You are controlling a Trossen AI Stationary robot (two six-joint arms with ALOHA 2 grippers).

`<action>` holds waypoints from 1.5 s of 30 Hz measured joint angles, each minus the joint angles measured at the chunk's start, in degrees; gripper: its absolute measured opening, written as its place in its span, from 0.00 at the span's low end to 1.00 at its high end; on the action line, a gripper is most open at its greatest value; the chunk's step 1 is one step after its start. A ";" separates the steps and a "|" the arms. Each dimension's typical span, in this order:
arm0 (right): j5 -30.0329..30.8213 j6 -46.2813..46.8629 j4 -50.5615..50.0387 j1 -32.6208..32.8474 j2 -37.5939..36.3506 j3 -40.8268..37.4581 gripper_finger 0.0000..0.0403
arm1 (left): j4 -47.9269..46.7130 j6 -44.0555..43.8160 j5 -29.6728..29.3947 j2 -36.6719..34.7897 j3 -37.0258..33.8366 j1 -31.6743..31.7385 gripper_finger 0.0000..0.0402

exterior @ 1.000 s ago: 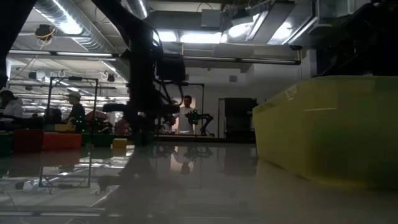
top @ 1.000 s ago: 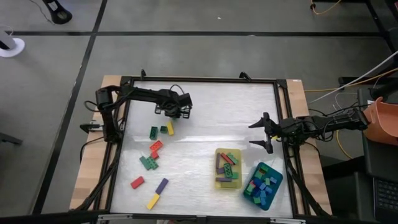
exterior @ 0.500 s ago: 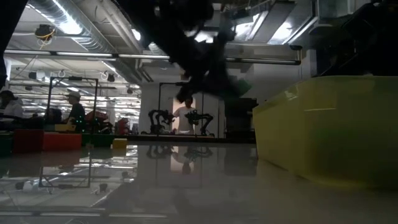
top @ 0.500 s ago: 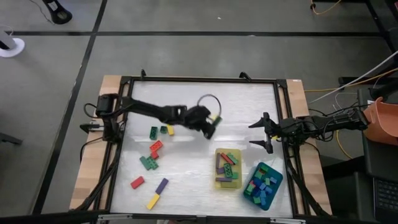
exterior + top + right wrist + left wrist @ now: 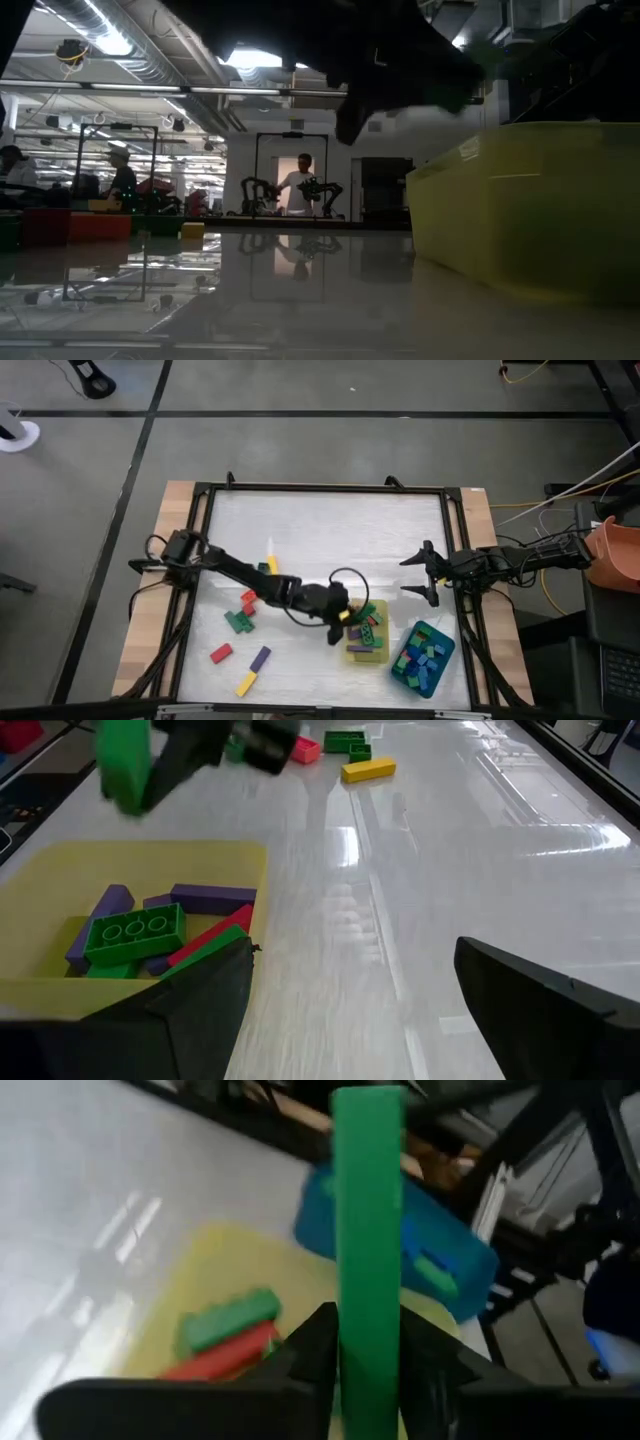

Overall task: Sort blocks by size
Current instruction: Put the long green block into the yellow bin, then put the long violet block into the yellow bin

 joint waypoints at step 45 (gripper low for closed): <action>-0.13 0.35 -0.62 0.00 0.00 0.02 0.85 | -66.06 -67.39 15.68 -11.88 -2.97 -20.34 0.46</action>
